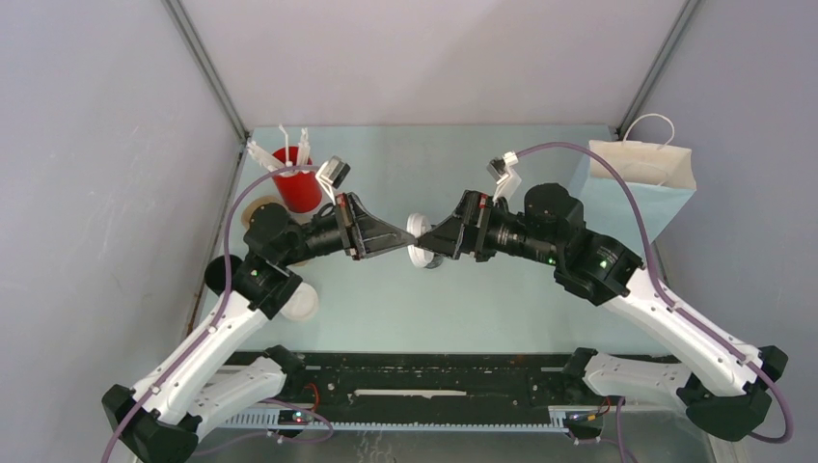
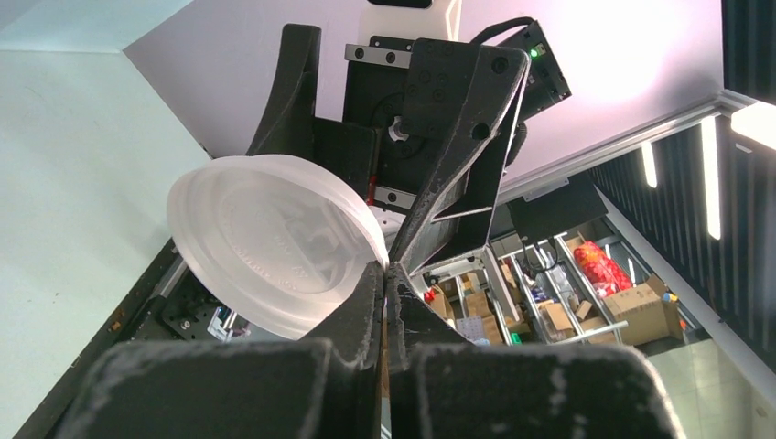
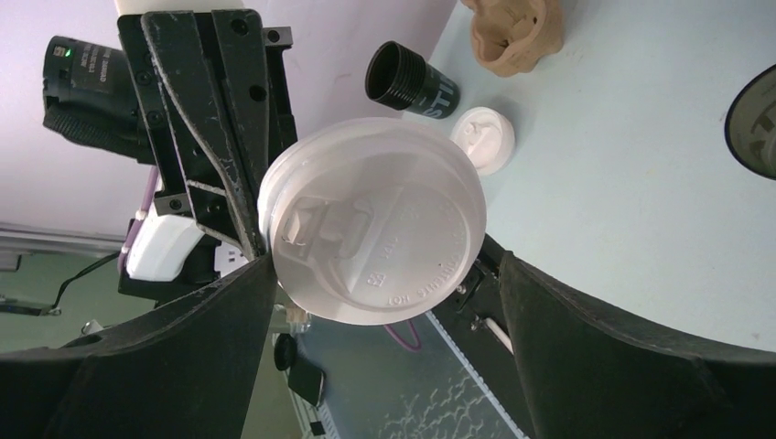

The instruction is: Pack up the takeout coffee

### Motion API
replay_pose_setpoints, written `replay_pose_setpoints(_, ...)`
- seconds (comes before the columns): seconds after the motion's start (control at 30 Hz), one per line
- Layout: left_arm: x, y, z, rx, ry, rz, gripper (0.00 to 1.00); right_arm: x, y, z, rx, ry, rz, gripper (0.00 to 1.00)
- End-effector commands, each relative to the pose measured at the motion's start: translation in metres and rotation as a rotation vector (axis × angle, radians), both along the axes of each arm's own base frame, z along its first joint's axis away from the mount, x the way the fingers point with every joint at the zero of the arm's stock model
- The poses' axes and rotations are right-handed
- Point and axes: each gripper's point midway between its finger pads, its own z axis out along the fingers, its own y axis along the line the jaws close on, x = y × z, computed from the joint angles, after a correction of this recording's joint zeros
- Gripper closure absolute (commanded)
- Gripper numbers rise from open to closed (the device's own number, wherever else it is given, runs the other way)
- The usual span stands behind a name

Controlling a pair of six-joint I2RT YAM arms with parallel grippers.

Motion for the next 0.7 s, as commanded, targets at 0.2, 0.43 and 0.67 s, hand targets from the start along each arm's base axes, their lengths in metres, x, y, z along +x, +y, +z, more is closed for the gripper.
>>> replay_pose_setpoints(0.2,-0.023,0.004,0.028,-0.066,-0.107,-0.084,1.0,-0.01,-0.001,0.016,0.085,-0.055,0.027,0.05)
replay_pose_setpoints(0.43,-0.028,0.005,0.029,-0.074,-0.113,-0.109,1.0,-0.012,0.0,0.015,0.084,-0.053,0.041,0.06)
replay_pose_setpoints(0.67,-0.032,0.006,0.028,-0.08,-0.111,-0.121,1.0,-0.018,0.001,0.02,0.135,-0.099,0.072,0.06)
